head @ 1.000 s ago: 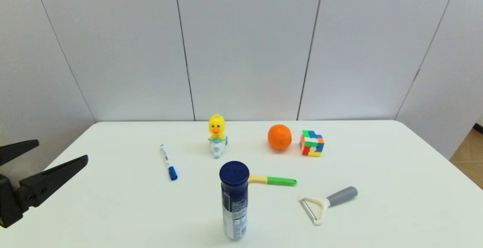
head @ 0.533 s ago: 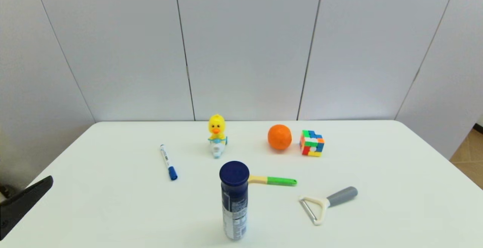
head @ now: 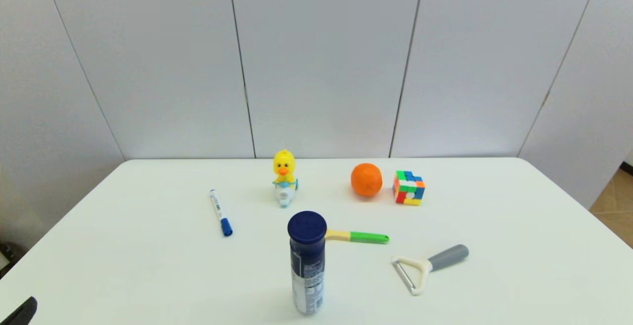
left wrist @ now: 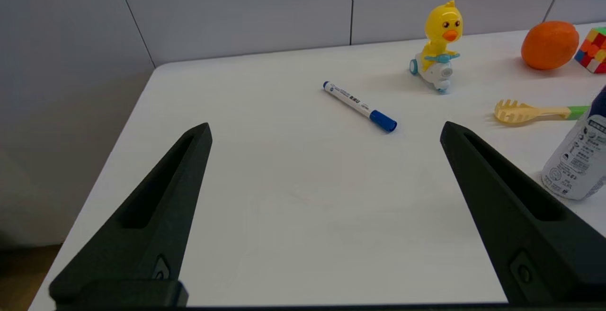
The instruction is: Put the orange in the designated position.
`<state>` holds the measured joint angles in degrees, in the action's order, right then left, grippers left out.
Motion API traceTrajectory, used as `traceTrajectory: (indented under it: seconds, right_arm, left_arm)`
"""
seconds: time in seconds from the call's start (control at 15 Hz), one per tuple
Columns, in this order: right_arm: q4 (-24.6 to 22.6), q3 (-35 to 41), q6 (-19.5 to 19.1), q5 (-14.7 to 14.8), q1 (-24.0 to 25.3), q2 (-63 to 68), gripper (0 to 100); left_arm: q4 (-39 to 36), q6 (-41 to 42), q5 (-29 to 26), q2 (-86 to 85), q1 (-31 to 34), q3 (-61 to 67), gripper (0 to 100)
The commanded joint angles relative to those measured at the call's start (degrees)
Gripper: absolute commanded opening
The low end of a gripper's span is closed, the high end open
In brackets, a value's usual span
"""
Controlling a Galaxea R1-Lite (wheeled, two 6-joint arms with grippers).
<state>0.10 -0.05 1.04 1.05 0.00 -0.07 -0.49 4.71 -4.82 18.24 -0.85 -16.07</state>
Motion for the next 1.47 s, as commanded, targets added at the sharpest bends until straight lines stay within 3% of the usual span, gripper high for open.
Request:
traceTrajectory:
  seconds: [0.07,0.53,0.87,1.47]
  right_arm:
    - [0.0,0.0,0.0,0.0,0.0,0.1,100]
    - [0.0,0.0,0.0,0.0,0.0,0.1,100]
    - [0.0,0.0,0.0,0.0,0.0,0.1,100]
    - [0.0,0.0,0.0,0.0,0.0,0.1,100]
  left_arm:
    - [0.0,0.1,-1.3,-9.3,1.8,4.6,100]
    - [-0.5,0.3,-3.6,-18.2,1.4,11.5,100]
    - [-7.2,0.1,-3.2,-18.2,1.2,16.0,100]
    - [-3.2,0.4,0.9,-18.2,1.1,16.0,100]
